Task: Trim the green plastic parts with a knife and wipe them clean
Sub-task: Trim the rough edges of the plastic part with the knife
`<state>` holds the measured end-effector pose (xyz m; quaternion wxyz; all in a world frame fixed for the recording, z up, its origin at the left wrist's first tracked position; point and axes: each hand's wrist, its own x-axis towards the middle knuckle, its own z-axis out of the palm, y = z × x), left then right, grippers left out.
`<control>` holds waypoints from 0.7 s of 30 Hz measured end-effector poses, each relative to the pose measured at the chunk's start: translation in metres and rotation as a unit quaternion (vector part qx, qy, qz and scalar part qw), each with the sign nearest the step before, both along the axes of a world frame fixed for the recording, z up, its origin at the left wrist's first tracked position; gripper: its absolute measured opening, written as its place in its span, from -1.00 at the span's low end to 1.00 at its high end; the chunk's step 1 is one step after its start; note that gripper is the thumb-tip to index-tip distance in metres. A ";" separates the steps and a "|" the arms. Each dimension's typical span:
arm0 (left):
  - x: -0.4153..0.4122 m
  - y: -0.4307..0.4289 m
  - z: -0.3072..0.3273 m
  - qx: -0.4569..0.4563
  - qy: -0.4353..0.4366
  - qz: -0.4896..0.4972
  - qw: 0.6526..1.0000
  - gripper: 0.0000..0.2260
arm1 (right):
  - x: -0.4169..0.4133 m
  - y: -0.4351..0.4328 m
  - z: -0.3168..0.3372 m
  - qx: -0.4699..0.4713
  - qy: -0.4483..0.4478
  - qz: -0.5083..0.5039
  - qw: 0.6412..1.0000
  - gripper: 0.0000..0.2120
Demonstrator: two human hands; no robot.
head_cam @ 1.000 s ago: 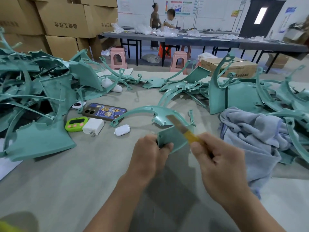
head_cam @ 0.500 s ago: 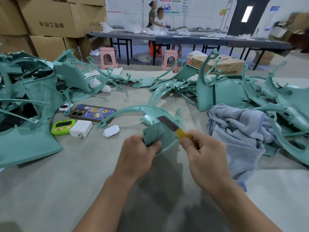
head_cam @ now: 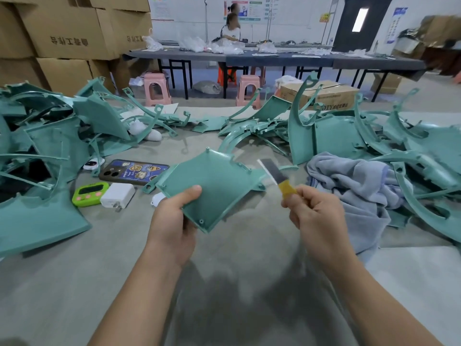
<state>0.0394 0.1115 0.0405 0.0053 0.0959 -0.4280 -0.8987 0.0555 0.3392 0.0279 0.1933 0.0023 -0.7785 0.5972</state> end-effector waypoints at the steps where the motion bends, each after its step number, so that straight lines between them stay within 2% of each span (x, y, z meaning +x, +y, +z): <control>1: 0.000 -0.001 0.001 0.021 -0.007 -0.007 1.000 -0.70 | -0.004 0.004 -0.001 0.003 0.001 -0.051 0.999 -0.80; 3: 0.000 -0.004 0.003 0.047 -0.010 -0.016 0.999 -0.70 | -0.008 0.011 -0.001 -0.031 0.024 -0.124 0.991 -0.77; 4: 0.001 -0.004 0.004 0.049 -0.009 -0.018 0.999 -0.71 | -0.007 0.013 0.000 -0.050 0.048 -0.122 0.990 -0.76; 5: 0.001 -0.003 0.004 0.043 -0.010 -0.017 0.999 -0.71 | -0.004 0.011 0.001 -0.056 0.071 -0.090 0.992 -0.77; 7: 0.000 0.001 0.004 0.037 -0.008 -0.008 0.999 -0.69 | 0.004 0.000 0.001 -0.024 0.093 0.034 0.995 -0.80; 9: 0.001 0.003 0.003 0.050 -0.007 -0.012 0.999 -0.67 | 0.012 -0.016 -0.005 0.076 0.069 0.124 0.987 -0.77; 10: 0.001 0.002 0.003 0.054 -0.006 -0.017 0.998 -0.64 | 0.011 -0.019 -0.009 0.115 0.059 0.115 0.985 -0.75; 11: 0.001 0.001 0.003 0.056 -0.008 -0.021 0.998 -0.63 | 0.006 -0.019 -0.010 0.115 0.050 0.067 0.990 -0.75; 13: 0.001 -0.002 0.001 0.049 -0.012 -0.023 0.998 -0.68 | -0.007 -0.009 -0.009 0.049 0.014 -0.074 0.996 -0.80; 15: 0.000 -0.002 -0.001 0.039 -0.016 -0.026 0.999 -0.71 | -0.017 0.007 -0.007 0.020 -0.046 -0.175 0.983 -0.80; 18: 0.000 -0.001 -0.002 0.034 -0.014 -0.024 0.999 -0.74 | -0.018 0.016 -0.009 -0.001 -0.072 -0.175 0.982 -0.79; 21: -0.002 -0.003 0.000 0.052 -0.007 -0.010 0.999 -0.74 | -0.008 0.005 -0.005 -0.094 -0.004 -0.097 0.991 -0.80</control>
